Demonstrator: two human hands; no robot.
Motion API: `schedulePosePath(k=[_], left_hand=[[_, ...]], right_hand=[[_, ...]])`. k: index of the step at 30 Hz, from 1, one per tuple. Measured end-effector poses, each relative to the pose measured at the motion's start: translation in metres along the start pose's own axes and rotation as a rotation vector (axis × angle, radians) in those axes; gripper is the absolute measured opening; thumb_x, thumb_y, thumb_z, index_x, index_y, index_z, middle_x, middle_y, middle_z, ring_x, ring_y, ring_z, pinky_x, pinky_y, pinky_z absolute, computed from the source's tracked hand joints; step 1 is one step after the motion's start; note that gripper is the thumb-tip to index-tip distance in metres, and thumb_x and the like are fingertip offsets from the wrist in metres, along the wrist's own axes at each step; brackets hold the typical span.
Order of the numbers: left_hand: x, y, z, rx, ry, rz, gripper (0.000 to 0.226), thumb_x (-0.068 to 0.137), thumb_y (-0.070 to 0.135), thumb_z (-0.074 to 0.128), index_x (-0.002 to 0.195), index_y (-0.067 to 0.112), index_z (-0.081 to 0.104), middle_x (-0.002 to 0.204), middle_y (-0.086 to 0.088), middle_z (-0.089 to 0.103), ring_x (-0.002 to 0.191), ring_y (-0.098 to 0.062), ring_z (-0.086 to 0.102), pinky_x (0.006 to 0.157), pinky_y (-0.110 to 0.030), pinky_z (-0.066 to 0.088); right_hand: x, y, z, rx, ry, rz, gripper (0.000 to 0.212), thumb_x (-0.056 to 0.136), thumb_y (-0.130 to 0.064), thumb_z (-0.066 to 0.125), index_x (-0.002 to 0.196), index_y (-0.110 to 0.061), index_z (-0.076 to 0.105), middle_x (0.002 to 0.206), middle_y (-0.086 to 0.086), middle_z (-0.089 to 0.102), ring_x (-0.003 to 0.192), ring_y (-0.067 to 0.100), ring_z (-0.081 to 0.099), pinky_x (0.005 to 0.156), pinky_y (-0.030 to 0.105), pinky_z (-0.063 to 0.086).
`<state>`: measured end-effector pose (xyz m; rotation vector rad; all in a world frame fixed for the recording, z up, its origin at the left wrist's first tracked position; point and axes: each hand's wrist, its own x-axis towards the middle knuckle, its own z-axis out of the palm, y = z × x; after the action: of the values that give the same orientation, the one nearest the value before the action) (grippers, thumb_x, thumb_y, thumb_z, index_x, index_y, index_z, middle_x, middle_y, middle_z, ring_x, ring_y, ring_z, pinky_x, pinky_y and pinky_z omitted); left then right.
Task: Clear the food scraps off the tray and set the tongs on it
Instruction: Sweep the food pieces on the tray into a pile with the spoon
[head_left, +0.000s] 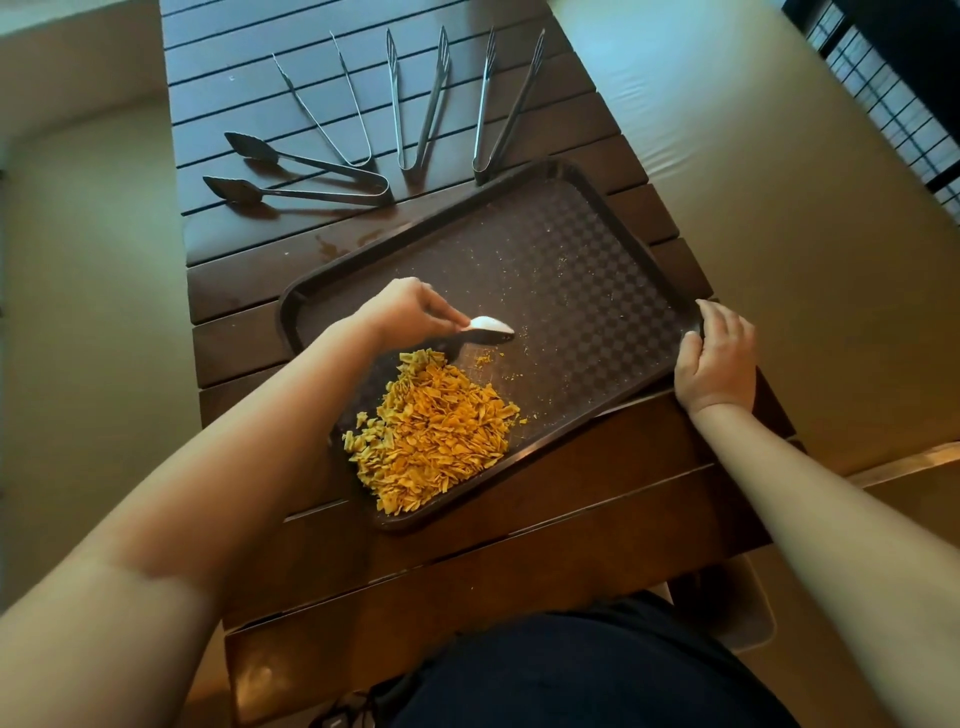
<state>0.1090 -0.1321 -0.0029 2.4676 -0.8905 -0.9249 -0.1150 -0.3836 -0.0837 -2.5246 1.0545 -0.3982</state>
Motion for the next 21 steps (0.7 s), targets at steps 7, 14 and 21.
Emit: schedulePosePath(k=[7,14,21], left_hand=[[-0.012,-0.001,-0.012,0.166,-0.196,-0.025,0.014,0.083,0.023,0.067,0.095,0.029,0.073,0.089,0.012,0.059,0.091,-0.008,0.053,0.084,-0.027,0.041],[-0.003,0.016,0.013,0.065,-0.145,0.044,0.017,0.085,0.023,0.064,0.100,0.028,0.071,0.083,0.017,0.051,0.077,-0.002,0.049,0.069,-0.021,0.041],[-0.009,0.016,0.003,0.103,-0.255,0.021,0.013,0.083,0.022,0.067,0.092,0.030,0.072,0.088,0.013,0.059,0.091,-0.005,0.056,0.082,-0.025,0.043]], right_hand=[[0.001,0.000,0.000,-0.009,-0.001,0.002,0.054,0.090,-0.031,0.029,0.132,-0.004,0.049,0.136,0.015,0.050,0.125,0.031,0.041,0.104,0.041,0.034],[0.000,-0.001,0.000,-0.003,0.000,0.005,0.054,0.090,-0.031,0.028,0.133,-0.004,0.049,0.136,0.016,0.050,0.125,0.031,0.041,0.105,0.042,0.034],[0.000,-0.002,-0.001,-0.006,0.006,0.003,0.053,0.090,-0.030,0.030,0.132,-0.003,0.049,0.135,0.017,0.050,0.124,0.033,0.042,0.104,0.043,0.036]])
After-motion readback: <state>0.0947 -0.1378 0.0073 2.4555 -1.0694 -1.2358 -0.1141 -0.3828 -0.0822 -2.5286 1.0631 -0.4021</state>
